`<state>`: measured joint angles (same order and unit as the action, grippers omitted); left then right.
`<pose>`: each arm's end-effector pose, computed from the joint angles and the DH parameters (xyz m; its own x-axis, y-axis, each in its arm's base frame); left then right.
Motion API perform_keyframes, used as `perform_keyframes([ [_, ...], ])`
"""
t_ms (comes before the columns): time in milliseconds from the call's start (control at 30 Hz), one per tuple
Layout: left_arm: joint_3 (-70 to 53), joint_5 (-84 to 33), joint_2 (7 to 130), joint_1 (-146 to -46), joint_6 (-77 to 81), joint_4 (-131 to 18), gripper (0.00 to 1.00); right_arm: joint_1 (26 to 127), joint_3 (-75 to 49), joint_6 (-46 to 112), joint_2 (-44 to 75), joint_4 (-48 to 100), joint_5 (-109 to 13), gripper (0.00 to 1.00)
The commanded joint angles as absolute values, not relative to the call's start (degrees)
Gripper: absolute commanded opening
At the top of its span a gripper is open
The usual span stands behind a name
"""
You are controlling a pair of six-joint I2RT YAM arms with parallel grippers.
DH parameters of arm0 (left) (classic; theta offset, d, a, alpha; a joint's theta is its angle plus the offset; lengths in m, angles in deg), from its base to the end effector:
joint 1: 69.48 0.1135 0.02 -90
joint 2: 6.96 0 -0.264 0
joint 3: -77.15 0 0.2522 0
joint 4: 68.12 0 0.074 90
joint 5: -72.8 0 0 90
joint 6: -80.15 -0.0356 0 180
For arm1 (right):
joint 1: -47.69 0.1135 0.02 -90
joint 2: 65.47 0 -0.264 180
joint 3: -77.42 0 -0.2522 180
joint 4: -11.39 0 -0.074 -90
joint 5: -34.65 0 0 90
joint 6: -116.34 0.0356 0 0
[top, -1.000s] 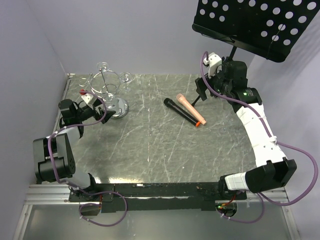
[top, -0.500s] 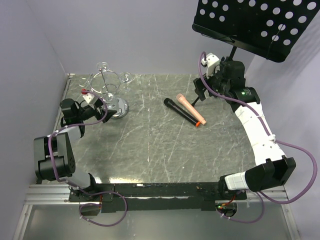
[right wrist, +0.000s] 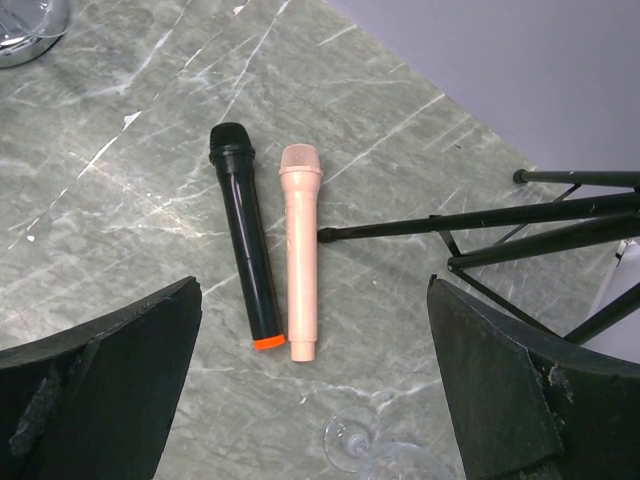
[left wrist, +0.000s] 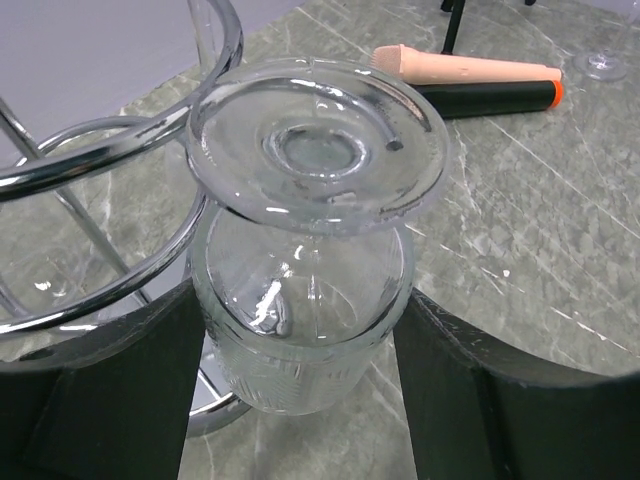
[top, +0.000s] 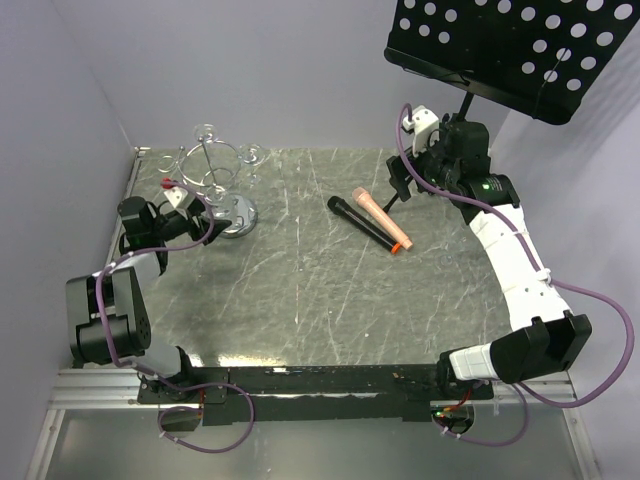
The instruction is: Take the wine glass off the wine glass rack
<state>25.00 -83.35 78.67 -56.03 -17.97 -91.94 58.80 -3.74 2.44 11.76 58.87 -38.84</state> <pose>0.2968 0.0375 0.2228 -0.0510 0.0465 -0.9976 0.7981 0.6024 -0.0127 0.2860 0.0665 0.4167 -0.2149 -0.4381 -0.8729 -0.5718 0.7810 -0.2512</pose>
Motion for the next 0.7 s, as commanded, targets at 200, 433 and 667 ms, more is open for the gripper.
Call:
perform_keyframes([
  [200,23.1,-87.6,74.7,-55.2,-16.1,-90.2,0.29,59.4,-5.5,2.7,8.8,55.8,-39.2,1.0],
  [433,23.7,-89.4,73.0,-55.8,-15.1,-91.3,0.01,59.4,-6.5,2.6,7.9,55.7,-39.1,1.0],
  [667,25.9,-88.0,70.5,-55.6,-8.2,-98.2,0.01,59.4,-7.1,2.7,7.1,55.7,-39.1,1.0],
])
